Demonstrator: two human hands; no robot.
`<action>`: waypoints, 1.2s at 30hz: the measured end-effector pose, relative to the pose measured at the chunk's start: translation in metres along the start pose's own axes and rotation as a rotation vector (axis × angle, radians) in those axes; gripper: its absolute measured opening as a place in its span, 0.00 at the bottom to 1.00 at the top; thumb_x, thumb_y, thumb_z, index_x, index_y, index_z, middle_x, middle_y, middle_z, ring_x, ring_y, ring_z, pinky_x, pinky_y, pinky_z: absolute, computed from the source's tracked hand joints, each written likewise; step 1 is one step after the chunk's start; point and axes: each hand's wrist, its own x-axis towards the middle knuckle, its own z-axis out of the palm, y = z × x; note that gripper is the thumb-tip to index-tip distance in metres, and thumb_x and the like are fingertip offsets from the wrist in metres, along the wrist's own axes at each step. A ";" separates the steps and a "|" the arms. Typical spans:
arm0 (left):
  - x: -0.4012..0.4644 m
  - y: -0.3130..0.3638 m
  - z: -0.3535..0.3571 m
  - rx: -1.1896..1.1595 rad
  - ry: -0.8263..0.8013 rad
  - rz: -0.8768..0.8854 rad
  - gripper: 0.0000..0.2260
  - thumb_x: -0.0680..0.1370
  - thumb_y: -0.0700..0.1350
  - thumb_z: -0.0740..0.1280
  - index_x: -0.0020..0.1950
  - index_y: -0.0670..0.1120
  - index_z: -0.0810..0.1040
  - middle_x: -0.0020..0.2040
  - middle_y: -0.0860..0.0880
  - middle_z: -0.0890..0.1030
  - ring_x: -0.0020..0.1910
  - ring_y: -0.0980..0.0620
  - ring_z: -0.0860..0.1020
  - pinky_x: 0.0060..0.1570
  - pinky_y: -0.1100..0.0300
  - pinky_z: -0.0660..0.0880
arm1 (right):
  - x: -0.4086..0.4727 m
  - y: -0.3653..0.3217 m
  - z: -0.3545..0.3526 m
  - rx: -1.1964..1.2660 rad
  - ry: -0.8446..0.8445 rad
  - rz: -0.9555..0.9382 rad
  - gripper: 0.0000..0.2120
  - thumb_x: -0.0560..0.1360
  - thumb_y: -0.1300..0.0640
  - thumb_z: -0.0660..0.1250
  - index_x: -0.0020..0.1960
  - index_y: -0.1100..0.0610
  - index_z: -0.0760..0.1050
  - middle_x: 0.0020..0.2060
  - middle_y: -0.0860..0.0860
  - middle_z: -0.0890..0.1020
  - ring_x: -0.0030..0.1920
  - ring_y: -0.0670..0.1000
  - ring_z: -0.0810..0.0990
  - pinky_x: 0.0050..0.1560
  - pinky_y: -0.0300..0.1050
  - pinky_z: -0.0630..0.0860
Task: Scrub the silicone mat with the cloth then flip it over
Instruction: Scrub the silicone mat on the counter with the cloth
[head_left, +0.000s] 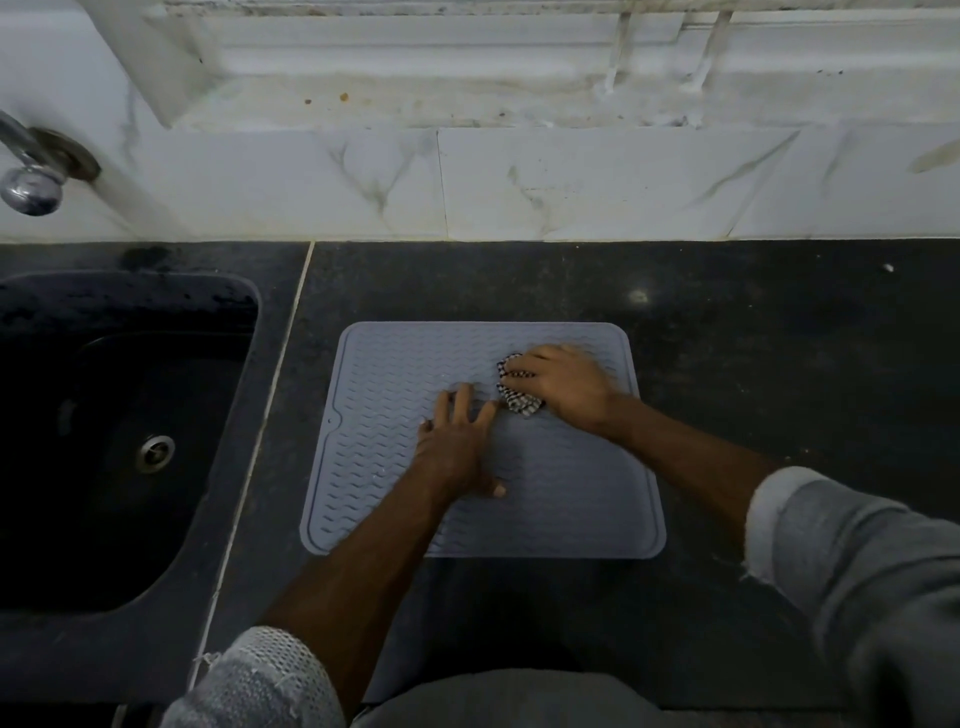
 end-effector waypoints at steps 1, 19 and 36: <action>0.000 -0.001 0.000 -0.006 0.002 0.004 0.52 0.67 0.58 0.76 0.78 0.54 0.44 0.78 0.44 0.36 0.76 0.37 0.37 0.71 0.34 0.50 | -0.008 0.006 0.000 0.005 0.003 -0.003 0.21 0.76 0.57 0.64 0.68 0.51 0.70 0.70 0.51 0.70 0.69 0.56 0.65 0.68 0.54 0.59; -0.001 -0.003 0.002 -0.021 0.009 0.023 0.51 0.67 0.58 0.76 0.78 0.54 0.45 0.78 0.44 0.36 0.76 0.38 0.37 0.72 0.35 0.48 | -0.045 0.021 -0.001 0.011 0.015 -0.031 0.21 0.72 0.59 0.68 0.64 0.52 0.74 0.65 0.53 0.75 0.65 0.58 0.71 0.63 0.56 0.66; 0.001 -0.004 0.005 -0.012 0.023 0.027 0.51 0.67 0.58 0.76 0.78 0.55 0.44 0.78 0.45 0.36 0.76 0.38 0.37 0.71 0.35 0.49 | -0.066 0.027 -0.003 0.008 0.103 -0.097 0.22 0.62 0.63 0.76 0.56 0.55 0.80 0.56 0.53 0.82 0.55 0.57 0.80 0.52 0.54 0.75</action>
